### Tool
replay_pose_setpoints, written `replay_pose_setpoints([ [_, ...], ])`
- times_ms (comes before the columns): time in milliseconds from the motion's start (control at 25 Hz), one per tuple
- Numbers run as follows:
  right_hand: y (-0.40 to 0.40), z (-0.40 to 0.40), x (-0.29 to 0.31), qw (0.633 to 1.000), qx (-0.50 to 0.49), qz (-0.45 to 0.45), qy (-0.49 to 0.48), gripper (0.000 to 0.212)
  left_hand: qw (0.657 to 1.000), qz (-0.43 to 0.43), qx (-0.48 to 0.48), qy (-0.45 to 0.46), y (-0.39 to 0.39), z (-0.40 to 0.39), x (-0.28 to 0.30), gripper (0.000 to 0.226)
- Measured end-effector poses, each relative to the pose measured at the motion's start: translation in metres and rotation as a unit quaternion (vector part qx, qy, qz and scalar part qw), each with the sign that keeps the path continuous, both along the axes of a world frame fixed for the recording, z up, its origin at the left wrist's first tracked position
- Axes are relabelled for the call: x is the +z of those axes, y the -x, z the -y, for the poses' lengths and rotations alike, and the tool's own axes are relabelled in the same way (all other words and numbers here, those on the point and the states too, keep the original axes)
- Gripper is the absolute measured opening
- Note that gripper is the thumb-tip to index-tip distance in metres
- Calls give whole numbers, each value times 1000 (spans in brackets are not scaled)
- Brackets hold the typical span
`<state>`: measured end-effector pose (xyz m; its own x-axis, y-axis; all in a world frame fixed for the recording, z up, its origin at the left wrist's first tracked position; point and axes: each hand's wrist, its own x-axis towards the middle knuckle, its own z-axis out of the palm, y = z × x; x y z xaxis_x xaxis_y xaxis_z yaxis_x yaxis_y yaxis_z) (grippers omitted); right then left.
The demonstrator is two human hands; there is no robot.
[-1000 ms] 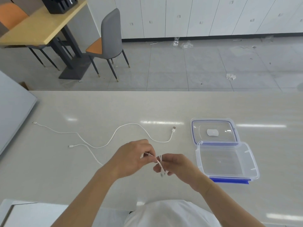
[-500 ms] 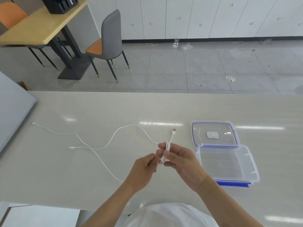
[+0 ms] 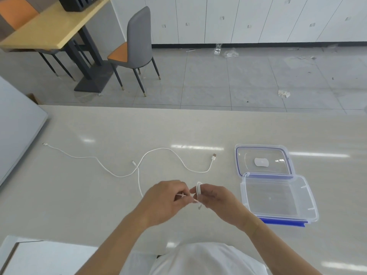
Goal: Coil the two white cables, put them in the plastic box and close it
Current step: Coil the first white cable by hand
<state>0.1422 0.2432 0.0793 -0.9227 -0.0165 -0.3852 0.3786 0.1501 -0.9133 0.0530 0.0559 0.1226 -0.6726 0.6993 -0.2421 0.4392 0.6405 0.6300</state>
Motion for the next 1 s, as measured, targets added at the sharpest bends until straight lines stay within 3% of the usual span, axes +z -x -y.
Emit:
replay_pose_setpoints([
  [160,-5,0,8,992,90,50,76,20,998,18,-64,-19,27,8,19,8],
  [280,-6,2,12,988,111,37,102,18,991,84,-17,-105,39,5,15,3],
  [400,-7,4,17,984,72,11,164,17,974,129,67,-176,40,0,-4,5],
  [600,0,5,20,977,-70,-40,196,24,955,168,144,-199,6,-13,-41,18],
  [840,9,2,17,961,-172,-47,213,25,976,153,101,-119,-38,-18,-49,21],
  [1000,8,2,11,977,-164,-41,129,32,996,82,20,-30,-39,-12,-30,26],
])
